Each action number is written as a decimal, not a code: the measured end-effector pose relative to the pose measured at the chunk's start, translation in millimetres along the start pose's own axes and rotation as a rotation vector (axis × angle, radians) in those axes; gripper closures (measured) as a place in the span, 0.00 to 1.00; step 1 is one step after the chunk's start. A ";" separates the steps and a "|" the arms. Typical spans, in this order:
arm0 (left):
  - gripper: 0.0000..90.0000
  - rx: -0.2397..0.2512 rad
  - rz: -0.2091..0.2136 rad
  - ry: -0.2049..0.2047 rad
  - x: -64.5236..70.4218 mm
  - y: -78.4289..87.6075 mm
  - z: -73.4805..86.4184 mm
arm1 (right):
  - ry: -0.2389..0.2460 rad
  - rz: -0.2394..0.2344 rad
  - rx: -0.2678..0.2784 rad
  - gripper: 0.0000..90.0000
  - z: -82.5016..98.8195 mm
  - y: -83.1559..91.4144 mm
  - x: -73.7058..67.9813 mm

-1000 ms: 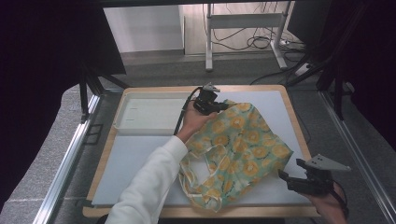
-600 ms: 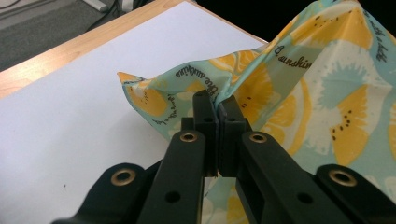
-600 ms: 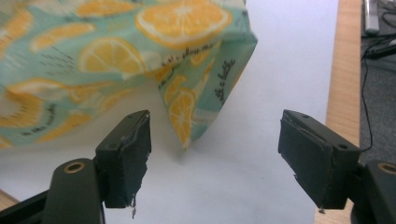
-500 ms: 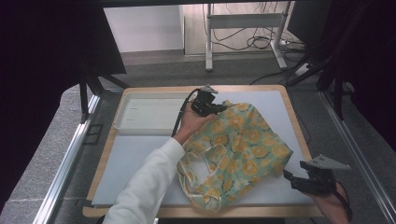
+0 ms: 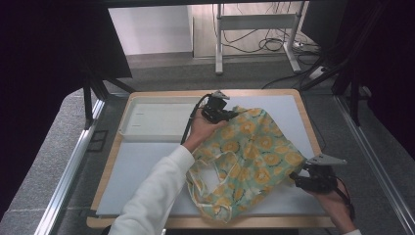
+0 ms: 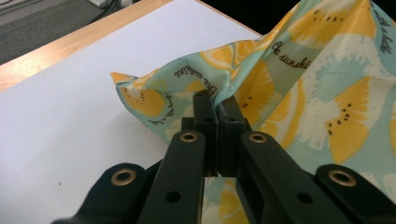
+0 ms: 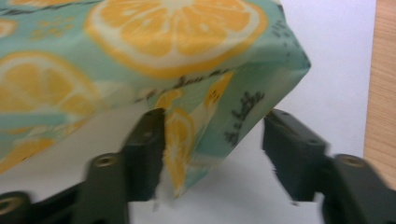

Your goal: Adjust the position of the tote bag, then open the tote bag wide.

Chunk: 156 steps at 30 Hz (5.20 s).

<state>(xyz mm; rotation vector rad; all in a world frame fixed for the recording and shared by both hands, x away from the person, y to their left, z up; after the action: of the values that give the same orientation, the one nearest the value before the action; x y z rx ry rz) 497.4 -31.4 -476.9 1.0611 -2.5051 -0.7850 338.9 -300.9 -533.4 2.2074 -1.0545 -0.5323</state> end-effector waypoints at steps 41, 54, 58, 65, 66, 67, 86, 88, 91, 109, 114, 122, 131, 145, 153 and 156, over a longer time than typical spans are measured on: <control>1.00 0.012 0.039 0.023 -7.5 47.7 27.7 | -0.037 0.004 -0.035 0.99 -49.5 -19.8 73.1; 1.00 0.015 0.066 0.034 0.7 59.5 38.5 | -0.071 -0.002 -0.048 0.99 -79.1 -47.6 103.5; 1.00 0.019 0.076 0.036 7.1 66.3 43.3 | -0.075 -0.009 -0.060 0.99 -89.2 -59.3 110.9; 1.00 0.017 0.065 0.032 12.7 71.0 49.2 | -0.074 -0.023 -0.074 0.99 -99.6 -71.0 119.0; 1.00 0.015 0.061 0.039 12.3 70.4 50.5 | -0.075 -0.030 -0.075 0.99 -101.0 -75.0 122.0; 1.00 0.015 0.061 0.039 12.3 70.4 50.5 | -0.075 -0.030 -0.075 0.99 -101.0 -75.0 122.0; 0.99 0.003 0.033 0.065 3.0 59.8 51.3 | -0.067 -0.059 -0.064 0.99 -95.1 -80.1 122.6; 0.98 0.004 0.031 0.064 2.1 59.1 51.5 | -0.068 -0.059 -0.062 0.98 -94.6 -80.3 122.5; 0.91 0.023 0.009 0.055 -0.2 59.4 51.2 | -0.065 -0.041 -0.049 0.86 -94.2 -77.6 122.3; 0.52 0.056 -0.047 0.023 0.8 90.9 84.4 | -0.066 0.017 0.086 0.48 -63.1 8.5 89.0; 0.50 0.034 -0.033 0.032 1.1 94.8 99.5 | -0.052 -0.031 0.094 0.44 -48.4 24.5 58.6; 0.49 0.008 -0.027 0.041 0.8 97.1 120.7 | -0.009 -0.080 0.104 0.42 -36.8 44.6 13.3; 0.49 -0.006 -0.034 0.041 0.7 99.3 129.3 | 0.064 -0.133 0.078 0.42 -33.7 36.8 -22.2; 0.45 -0.083 0.002 0.003 19.6 89.3 150.2 | 0.108 -0.210 0.013 0.35 -11.5 29.1 -68.9; 0.52 -0.126 0.000 -0.012 23.3 71.9 156.3 | 0.119 -0.200 -0.062 0.32 3.7 14.2 -75.9; 0.62 -0.145 -0.009 -0.024 23.6 66.3 157.8 | 0.138 -0.195 -0.104 0.34 8.7 6.4 -76.1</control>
<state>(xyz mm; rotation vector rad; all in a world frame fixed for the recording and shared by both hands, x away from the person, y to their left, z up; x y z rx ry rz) 369.5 46.9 -562.6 1.0196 -2.4228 -0.9710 284.7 -246.6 -528.7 2.2321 -0.7290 -0.4986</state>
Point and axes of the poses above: each handheld gripper's, and its own axes: y roughly backward along the jaws, z roughly out of its underside, x roughly to its right, the point moved 7 cm from there along -y, roughly forward along the jaws, and after that the axes turned 11 degrees about -z, right-handed, at the moved point
